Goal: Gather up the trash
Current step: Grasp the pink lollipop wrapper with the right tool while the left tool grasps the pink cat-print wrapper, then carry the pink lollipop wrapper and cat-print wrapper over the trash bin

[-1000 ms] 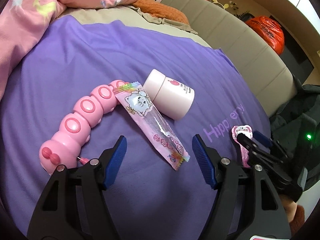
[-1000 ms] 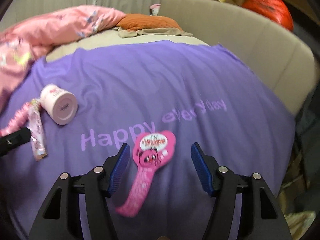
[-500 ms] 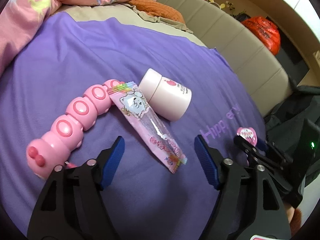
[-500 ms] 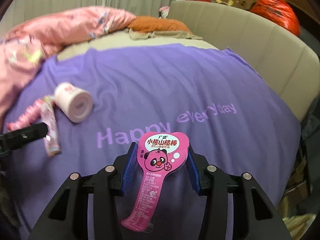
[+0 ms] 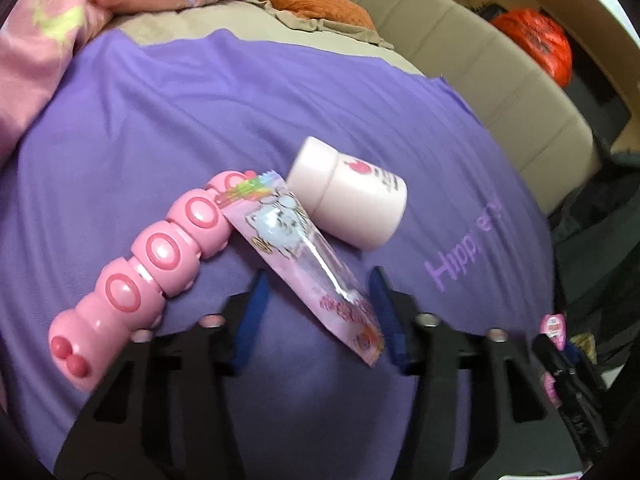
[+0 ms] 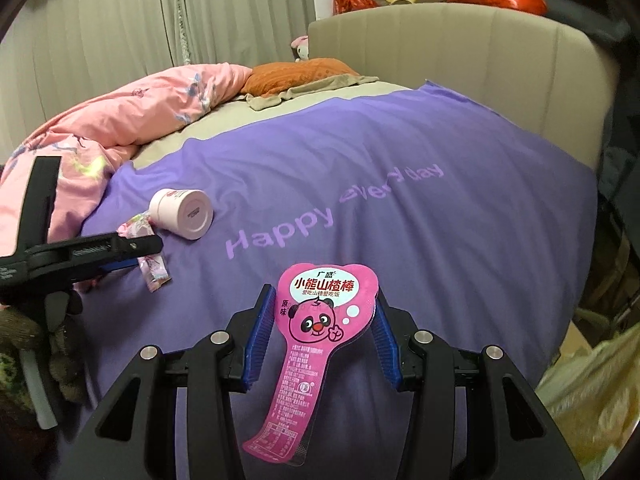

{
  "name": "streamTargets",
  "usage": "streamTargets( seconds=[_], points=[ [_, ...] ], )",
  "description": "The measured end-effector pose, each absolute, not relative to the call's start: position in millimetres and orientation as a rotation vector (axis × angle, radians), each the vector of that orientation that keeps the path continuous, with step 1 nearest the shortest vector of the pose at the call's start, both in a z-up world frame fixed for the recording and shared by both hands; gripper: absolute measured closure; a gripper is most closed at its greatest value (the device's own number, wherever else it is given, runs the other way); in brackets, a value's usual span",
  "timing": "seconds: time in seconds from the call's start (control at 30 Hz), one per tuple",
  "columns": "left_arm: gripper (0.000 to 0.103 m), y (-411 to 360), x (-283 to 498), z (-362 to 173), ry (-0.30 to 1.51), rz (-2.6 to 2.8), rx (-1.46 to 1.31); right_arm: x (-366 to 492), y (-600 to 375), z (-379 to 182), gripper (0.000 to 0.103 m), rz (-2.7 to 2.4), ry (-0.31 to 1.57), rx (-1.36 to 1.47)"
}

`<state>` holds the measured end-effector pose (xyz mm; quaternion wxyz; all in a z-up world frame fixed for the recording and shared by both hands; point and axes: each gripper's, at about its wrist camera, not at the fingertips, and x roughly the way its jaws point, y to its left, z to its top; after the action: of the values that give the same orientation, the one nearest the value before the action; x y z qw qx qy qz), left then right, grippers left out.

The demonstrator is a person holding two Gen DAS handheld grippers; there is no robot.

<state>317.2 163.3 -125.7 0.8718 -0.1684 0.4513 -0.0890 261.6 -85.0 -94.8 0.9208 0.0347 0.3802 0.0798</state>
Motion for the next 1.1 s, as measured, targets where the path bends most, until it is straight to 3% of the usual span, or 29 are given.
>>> streamTargets(
  seconds=[0.03, 0.2, 0.77, 1.1],
  points=[
    [0.079, 159, 314, -123, 0.943, -0.196, -0.330, 257, -87, -94, 0.059, 0.164, 0.778, 0.078],
    [0.096, 144, 299, -106, 0.894, -0.229, -0.268, 236, -102, -89, 0.059, 0.152, 0.767, 0.123],
    [0.096, 62, 207, 38, 0.574, -0.342, -0.077, 144, -159, 5, 0.059, 0.120, 0.528, 0.095],
    [0.096, -23, 136, 76, 0.492, -0.469, 0.049, 69, -222, 35, 0.059, 0.032, 0.422, 0.104]
  ],
)
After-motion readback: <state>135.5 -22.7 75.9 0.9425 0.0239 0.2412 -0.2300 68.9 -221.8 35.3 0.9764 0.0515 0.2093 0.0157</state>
